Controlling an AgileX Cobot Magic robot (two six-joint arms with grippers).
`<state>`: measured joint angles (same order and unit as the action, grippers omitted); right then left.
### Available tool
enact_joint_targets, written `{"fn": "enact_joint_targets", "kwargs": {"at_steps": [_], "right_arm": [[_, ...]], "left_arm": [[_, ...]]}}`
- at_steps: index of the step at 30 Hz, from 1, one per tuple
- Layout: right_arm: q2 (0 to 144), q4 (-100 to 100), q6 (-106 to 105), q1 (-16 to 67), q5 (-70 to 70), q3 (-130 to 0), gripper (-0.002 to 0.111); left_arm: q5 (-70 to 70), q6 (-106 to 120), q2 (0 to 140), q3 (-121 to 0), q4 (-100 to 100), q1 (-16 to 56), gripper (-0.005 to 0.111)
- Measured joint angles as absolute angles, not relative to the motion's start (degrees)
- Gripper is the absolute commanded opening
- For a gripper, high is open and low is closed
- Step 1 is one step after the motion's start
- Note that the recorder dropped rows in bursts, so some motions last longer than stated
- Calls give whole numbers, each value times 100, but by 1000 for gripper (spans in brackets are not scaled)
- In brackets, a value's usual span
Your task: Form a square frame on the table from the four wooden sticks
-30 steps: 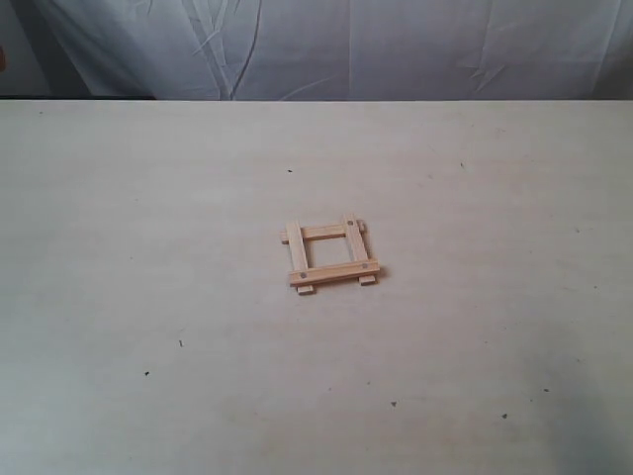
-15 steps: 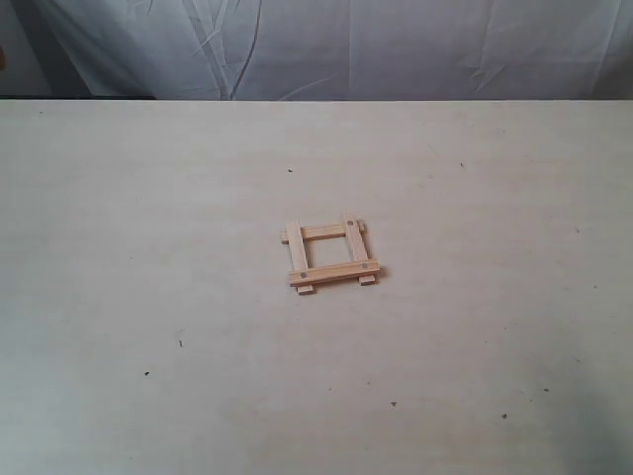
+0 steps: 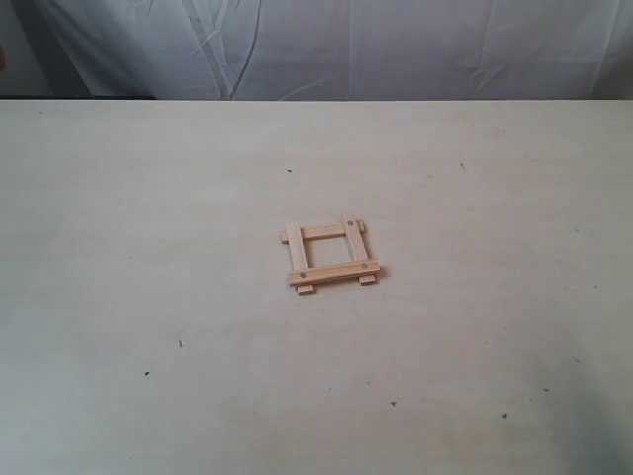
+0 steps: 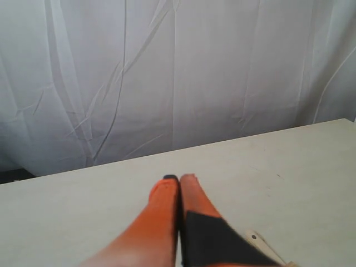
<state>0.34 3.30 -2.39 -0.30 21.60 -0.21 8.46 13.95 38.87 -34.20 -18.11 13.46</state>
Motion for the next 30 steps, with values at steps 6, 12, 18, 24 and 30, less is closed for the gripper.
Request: {"fn": "enact_joint_targets", "kwargs": {"at_steps": [6, 12, 18, 24, 30], "right_arm": [[34, 330, -239, -30, 2160, -21, 2], [34, 330, -239, -30, 2160, -21, 2], [34, 330, -239, -30, 2160, -21, 2], [34, 330, -239, -30, 2160, -10, 2], [34, 330, -239, -30, 2160, -10, 2]], "left_arm": [[846, 1395, 3887, -3420, -1811, 1346, 0], [1093, 1439, 3518, -3244, -1479, 1295, 0], [1376, 1439, 2442, -2214, -1297, 891, 0], [1473, 1439, 1289, -962, -1015, 534, 0], [1497, 1439, 365, -187, -599, 469, 0]]}}
